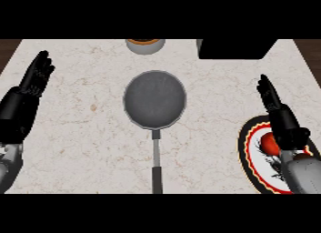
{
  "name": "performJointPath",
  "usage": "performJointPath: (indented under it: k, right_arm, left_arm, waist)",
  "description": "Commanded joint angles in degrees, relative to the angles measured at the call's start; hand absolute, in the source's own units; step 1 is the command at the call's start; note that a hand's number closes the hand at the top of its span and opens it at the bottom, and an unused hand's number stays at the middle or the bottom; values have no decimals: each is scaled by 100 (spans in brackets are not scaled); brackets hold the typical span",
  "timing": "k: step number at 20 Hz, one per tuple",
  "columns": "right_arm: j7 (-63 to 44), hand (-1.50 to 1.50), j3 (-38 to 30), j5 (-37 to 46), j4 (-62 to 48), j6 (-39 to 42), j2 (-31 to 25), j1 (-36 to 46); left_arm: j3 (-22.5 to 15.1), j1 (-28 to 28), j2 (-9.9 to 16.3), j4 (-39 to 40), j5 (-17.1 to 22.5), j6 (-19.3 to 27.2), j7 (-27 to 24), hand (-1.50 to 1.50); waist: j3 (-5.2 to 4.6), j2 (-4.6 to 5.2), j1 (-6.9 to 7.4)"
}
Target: Pick the tomato from the plate and place it in the pan
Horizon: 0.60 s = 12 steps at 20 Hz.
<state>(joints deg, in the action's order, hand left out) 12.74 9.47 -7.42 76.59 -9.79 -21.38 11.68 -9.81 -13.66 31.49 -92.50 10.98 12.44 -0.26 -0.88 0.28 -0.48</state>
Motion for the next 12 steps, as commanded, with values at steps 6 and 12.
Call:
performJointPath:
  k: [6,12]
  right_arm:
    - [-591,-150,-1781,-1748,-547,706,-468,626]
    - [-1618,-150,-2110,-1048,-556,-307,-1276,-1174]
  left_arm:
    - [-368,1179,-187,569,-582,352,346,0]
    - [-366,1438,-321,540,-407,356,587,0]
  waist:
    - [101,1,158]
    - [79,-73,-174]
